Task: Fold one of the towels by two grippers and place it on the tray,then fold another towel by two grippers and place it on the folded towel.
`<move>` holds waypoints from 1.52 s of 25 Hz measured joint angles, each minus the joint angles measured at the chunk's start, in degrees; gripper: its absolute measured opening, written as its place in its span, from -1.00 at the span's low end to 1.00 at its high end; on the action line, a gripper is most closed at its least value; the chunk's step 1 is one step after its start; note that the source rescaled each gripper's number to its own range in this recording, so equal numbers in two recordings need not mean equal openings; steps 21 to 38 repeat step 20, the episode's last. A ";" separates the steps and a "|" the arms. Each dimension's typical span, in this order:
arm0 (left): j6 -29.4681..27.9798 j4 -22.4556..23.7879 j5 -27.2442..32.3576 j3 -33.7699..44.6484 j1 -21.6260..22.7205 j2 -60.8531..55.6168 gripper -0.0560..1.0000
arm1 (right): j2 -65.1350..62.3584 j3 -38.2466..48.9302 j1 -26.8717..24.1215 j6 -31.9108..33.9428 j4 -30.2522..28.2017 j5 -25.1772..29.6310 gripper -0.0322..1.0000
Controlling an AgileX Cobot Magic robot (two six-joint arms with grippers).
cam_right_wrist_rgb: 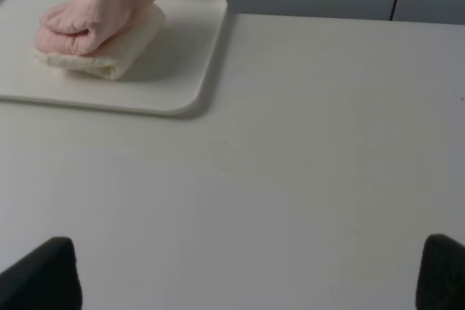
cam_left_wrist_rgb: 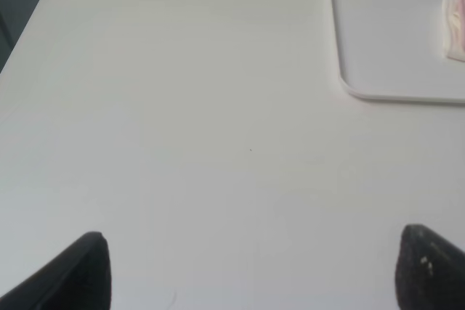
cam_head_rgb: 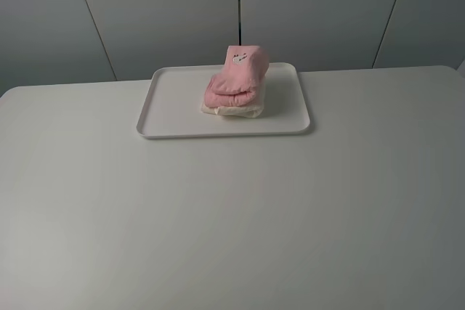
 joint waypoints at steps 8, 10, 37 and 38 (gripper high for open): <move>0.00 0.00 0.00 0.00 0.00 0.00 1.00 | 0.00 0.00 0.00 0.00 0.00 0.00 1.00; 0.10 0.00 0.00 0.00 0.00 0.00 1.00 | 0.00 0.00 0.00 0.00 0.00 0.00 1.00; 0.45 0.00 0.00 0.00 0.00 0.00 1.00 | 0.00 0.00 0.00 0.00 0.00 0.00 1.00; 0.45 0.00 0.00 0.00 0.00 0.00 1.00 | 0.00 0.00 0.00 0.00 0.00 0.00 1.00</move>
